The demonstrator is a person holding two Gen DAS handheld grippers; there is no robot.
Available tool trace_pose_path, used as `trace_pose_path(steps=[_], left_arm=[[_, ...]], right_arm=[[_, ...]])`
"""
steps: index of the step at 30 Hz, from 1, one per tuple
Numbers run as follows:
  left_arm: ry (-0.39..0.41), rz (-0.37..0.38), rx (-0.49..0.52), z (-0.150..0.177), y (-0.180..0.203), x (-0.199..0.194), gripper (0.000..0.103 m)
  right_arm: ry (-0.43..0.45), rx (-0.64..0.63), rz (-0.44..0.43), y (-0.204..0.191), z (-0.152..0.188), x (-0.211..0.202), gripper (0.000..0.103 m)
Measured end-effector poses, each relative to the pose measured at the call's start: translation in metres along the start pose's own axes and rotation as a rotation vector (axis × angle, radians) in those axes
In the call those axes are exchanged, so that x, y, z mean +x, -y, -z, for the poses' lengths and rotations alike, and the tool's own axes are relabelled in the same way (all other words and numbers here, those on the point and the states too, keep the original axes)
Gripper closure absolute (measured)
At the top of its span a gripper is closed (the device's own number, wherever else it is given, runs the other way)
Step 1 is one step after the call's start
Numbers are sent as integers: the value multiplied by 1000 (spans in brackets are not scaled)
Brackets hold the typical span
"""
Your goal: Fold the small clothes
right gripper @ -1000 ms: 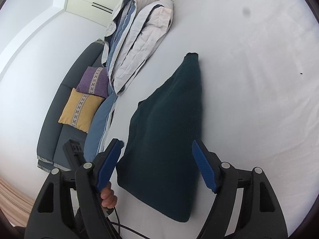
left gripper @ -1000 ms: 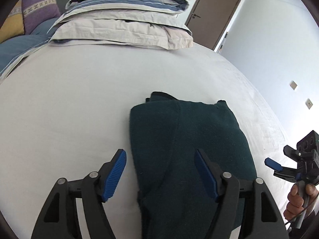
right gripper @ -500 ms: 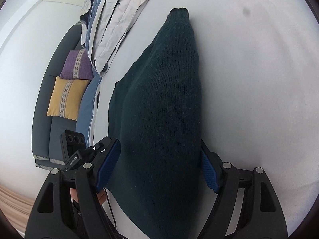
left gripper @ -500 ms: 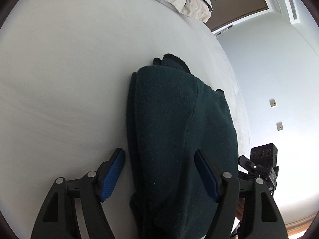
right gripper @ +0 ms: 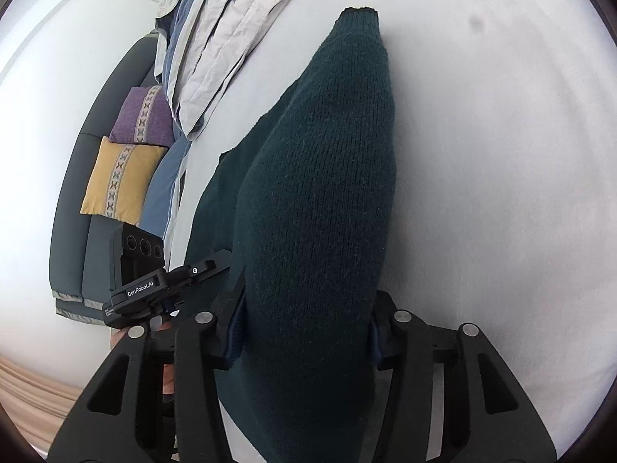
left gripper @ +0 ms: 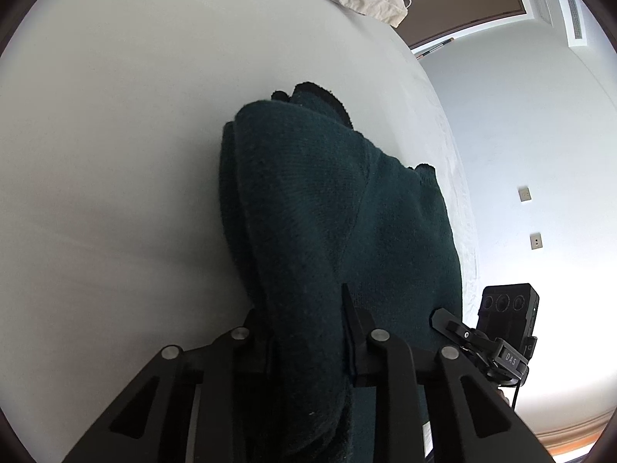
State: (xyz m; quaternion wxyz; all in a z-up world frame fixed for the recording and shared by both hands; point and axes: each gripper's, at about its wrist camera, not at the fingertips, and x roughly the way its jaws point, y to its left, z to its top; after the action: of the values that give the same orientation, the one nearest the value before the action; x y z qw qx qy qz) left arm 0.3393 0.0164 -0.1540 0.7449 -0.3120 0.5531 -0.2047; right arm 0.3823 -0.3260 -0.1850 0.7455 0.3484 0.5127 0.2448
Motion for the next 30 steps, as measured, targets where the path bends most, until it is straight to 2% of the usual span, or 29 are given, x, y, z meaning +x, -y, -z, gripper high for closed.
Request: trace_pose_path(steps=[3,6,13,16,19,22,23,25,26,30], left_arm=[[24,6,27,16,20,-16,78],[47,-17,120,48,52,-37,78],[49,-5,213,136,87,-72,78],[31,9,215,169,88,-68,78],[1,24,172,190,74,-50,77],[-33,-27,109,201,47,-21,73],[-28,8,85,203,38,-17,69],[-15,71,30,204,28,-19,69],[-14,69,26,204,28,-22,68],[14,-9,98,209,42,-36,66]], right_arm=[[30,-37,5,-15,11,-14,61],[53,-85,11,-33,31,-37,61],[85,-143,-30,-52,112,-113,61],[90,-146,-27,-43,146,-136,61],[92,-101,-27,-20,171,-146,61],[73,-34,-2,13,191,-139,60],[66,3,13,28,197,-134,59],[93,59,-59,52,204,-133,60],[108,58,-75,53,207,-136,59],[115,55,-17,42,211,-143,52]])
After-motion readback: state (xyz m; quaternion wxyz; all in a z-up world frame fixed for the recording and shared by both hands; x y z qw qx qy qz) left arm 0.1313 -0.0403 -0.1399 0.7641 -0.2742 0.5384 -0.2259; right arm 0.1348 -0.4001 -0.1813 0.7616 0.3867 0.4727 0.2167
